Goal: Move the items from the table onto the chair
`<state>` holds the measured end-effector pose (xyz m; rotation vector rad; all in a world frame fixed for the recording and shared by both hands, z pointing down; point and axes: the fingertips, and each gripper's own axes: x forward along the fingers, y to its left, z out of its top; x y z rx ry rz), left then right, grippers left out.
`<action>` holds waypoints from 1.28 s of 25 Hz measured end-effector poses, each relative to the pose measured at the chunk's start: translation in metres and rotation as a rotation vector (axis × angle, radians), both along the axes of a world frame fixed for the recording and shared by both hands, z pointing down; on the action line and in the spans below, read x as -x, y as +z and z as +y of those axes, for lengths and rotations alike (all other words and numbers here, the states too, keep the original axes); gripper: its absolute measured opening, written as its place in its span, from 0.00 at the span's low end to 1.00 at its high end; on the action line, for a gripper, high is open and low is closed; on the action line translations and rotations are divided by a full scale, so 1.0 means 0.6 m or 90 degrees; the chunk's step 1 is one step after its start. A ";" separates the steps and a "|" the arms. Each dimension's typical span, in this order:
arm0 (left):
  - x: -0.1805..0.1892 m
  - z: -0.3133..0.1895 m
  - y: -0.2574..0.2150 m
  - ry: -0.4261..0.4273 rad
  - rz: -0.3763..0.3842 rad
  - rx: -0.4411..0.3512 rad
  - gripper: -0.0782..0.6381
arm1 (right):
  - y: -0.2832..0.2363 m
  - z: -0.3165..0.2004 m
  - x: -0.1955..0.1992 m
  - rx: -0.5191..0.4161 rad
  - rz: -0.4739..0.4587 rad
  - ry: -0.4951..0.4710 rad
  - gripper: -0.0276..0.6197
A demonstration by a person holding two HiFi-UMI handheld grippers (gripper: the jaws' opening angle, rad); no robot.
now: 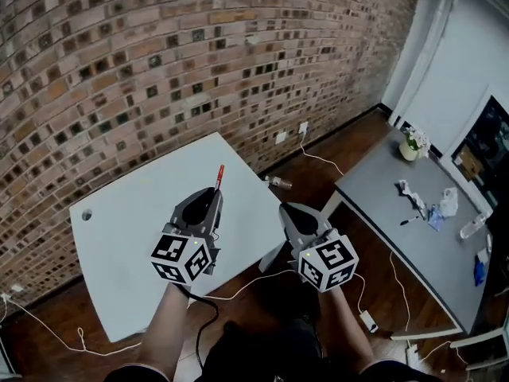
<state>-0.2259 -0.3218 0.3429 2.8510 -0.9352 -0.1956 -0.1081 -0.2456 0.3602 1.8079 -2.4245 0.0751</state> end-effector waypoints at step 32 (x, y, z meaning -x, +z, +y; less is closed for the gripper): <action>-1.148 0.491 0.177 0.580 -0.200 0.000 0.19 | 0.029 0.547 -0.954 -0.039 -0.064 0.573 0.05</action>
